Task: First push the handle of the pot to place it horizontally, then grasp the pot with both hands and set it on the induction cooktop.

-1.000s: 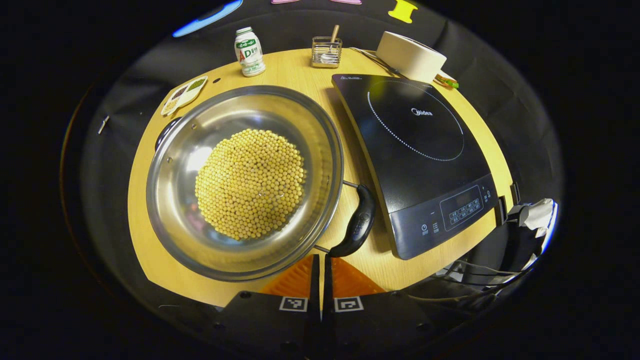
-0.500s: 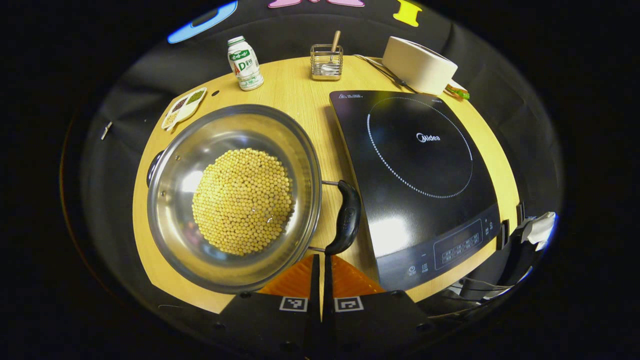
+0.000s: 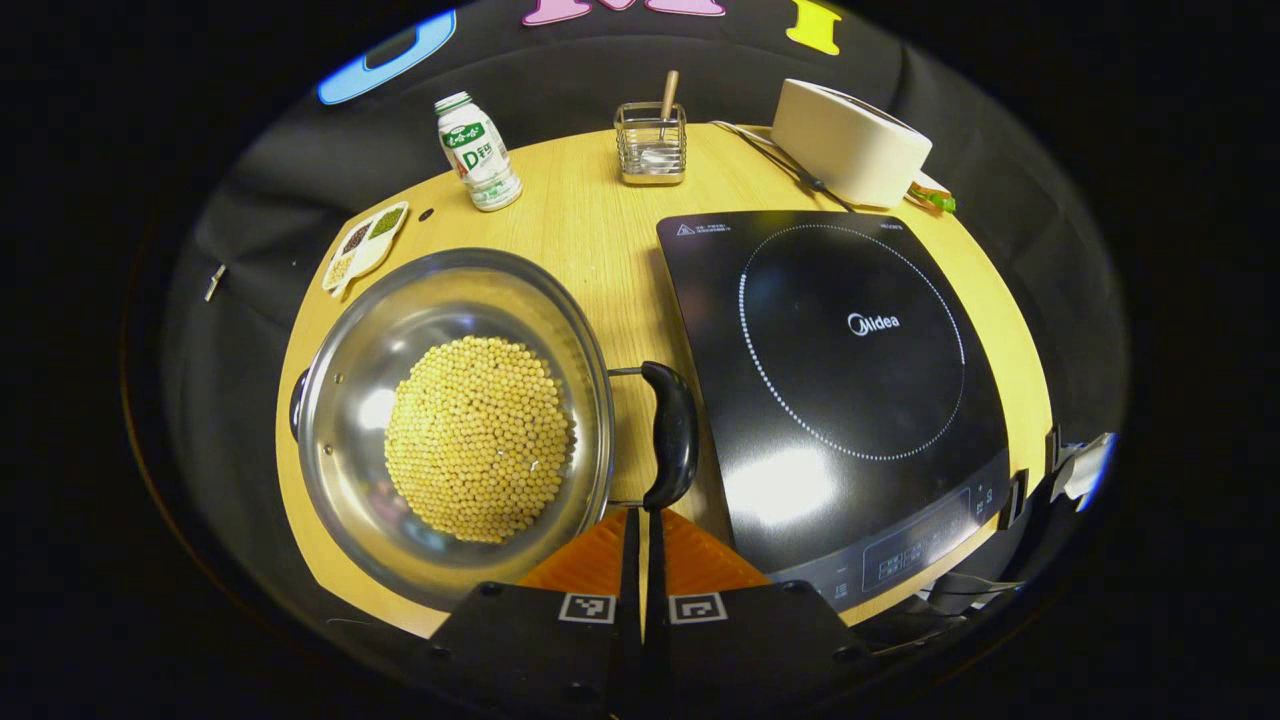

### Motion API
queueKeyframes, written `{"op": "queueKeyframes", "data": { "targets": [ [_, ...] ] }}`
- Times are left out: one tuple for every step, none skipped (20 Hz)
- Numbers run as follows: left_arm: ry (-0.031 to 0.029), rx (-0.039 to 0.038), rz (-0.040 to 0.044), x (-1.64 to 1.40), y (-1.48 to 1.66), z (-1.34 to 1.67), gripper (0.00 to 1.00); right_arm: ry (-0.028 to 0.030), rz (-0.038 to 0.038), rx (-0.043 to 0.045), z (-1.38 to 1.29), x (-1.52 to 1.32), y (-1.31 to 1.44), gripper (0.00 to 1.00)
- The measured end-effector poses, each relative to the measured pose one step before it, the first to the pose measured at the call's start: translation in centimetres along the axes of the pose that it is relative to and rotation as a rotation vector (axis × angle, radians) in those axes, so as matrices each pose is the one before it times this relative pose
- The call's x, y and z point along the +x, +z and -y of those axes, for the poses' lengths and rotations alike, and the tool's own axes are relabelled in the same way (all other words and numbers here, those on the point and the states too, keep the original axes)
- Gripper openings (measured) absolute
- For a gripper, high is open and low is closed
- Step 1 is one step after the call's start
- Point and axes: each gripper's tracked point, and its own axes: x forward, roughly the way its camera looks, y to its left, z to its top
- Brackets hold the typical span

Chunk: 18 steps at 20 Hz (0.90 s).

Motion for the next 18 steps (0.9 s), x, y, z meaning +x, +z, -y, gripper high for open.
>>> {"op": "queueKeyframes", "data": {
  "targets": [
    [0.00109,-0.00003,0.00197,0.231,0.446,0.055,0.05,0.00173,-0.00034,-0.00259,-0.1,0.168,0.053,0.98],
    [0.00091,-0.00088,0.00065,0.149,0.38,-0.05,0.05,0.00097,0.00059,-0.00214,-0.114,0.234,0.046,0.98],
    [0.00185,-0.00136,0.00208,0.181,0.467,-0.044,0.05,0.00062,-0.00095,-0.00174,-0.081,0.098,-0.099,0.98],
    [0.0018,-0.00261,0.00254,0.176,0.416,-0.056,0.05,0.00172,-0.00337,-0.00183,-0.187,0.171,-0.066,0.98],
    [0.00103,-0.003,0.0026,0.165,0.408,-0.071,0.05,0.00275,-0.00298,-0.00168,-0.319,0.119,-0.046,0.98],
    [0.00001,-0.0032,0.00355,0.135,0.305,-0.15,0.05,0.00352,-0.00149,-0.00417,-0.292,0.103,0.053,0.98],
    [-0.00092,-0.00283,0.0028,0.108,0.382,-0.033,0.05,0.00195,0.00053,-0.00533,-0.203,0.096,-0.05,0.98],
    [-0.00225,-0.00163,0.00187,0.169,0.326,-0.059,0.05,0.00248,0.00134,-0.00451,-0.223,0.037,0.129,0.98],
    [-0.00181,-0.00189,0.00246,0.057,0.318,-0.054,0.05,0.00265,0.00236,-0.00243,-0.271,-0.009,0.16,0.98],
    [-0.00023,-0.00097,0.00319,0.176,0.438,0.113,0.05,0.00349,0.00049,-0.00149,-0.267,0.022,0.051,0.98],
    [-0.00024,-0.00098,0.00441,0.121,0.292,-0.008,0.05,0.00267,-0.00172,-0.00209,-0.303,0.051,-0.033,0.98],
    [-0.00094,0.0003,0.00144,-0.065,-0.031,0.019,0.05,0.002,-0.00234,-0.0033,-0.29,-0.112,-0.012,0.98],
    [-0.00438,-0.00153,0.00616,-0.154,-0.127,0.202,0.05,0.00381,-0.00022,-0.00217,-0.312,-0.037,-0.03,0.98],
    [-0.00854,-0.00485,0.00566,-0.281,-0.019,0.236,0.05,0.00308,0.00057,-0.00143,-0.311,-0.097,0.057,0.98],
    [-0.01099,-0.00194,0.00679,-0.422,-0.178,0.242,0.05,0.00416,0.00091,-0.00033,-0.391,-0.158,0.117,0.98],
    [-0.00935,0.00157,0.00908,-0.512,-0.212,0.103,0.05,0.00459,0.00274,0.00162,-0.448,-0.201,0.221,0.98],
    [-0.00999,0.00368,0.01281,-0.593,-0.137,0.21,0.05,0.00542,0.0028,0.00127,-0.395,-0.208,0.06,0.98],
    [-0.0092,0.00227,0.01207,-0.508,-0.149,0.111,0.05,0.00547,0.00064,0.00023,-0.531,-0.214,0.074,0.98]
  ]
}}
